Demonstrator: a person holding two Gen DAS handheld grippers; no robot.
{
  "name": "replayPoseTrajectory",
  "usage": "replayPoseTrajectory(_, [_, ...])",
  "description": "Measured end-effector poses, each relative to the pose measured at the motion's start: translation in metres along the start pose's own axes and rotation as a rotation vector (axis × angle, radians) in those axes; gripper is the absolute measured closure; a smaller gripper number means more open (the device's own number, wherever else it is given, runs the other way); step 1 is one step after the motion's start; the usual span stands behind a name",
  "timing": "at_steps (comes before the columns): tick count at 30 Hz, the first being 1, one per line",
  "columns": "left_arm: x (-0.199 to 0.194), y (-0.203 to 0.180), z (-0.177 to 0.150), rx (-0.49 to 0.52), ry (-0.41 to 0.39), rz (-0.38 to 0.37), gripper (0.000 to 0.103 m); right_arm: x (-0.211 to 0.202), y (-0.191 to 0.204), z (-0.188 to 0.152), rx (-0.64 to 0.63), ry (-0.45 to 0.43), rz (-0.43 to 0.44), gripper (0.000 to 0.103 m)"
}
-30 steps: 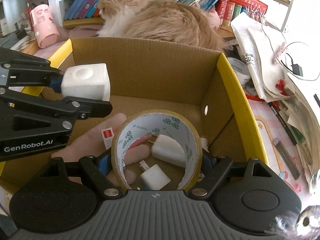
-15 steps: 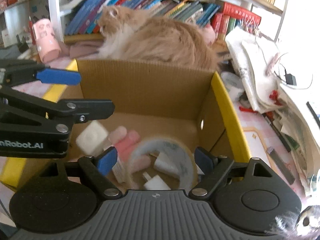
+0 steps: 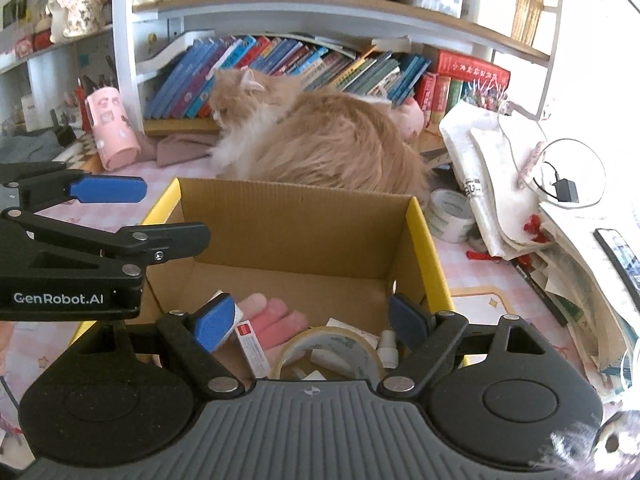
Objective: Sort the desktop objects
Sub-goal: 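Withdraw both open grippers up and away from the yellow box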
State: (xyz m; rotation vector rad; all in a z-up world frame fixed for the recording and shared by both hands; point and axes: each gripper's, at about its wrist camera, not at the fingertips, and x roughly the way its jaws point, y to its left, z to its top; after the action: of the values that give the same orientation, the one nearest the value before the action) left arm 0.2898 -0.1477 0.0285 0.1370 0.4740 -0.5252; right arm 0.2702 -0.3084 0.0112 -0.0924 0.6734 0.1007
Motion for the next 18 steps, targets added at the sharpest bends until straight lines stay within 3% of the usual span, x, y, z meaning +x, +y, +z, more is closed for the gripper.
replayPoseTrajectory(4, [-0.013,-0.006,0.000,-0.016,-0.017,0.039,0.021,-0.017,-0.004,-0.005,0.009,-0.024,0.001,0.020])
replayPoseTrajectory(18, [-0.065,-0.046,-0.021,-0.018,-0.012,0.131,0.019,-0.069,-0.016,-0.049,0.059,-0.040,0.025,0.020])
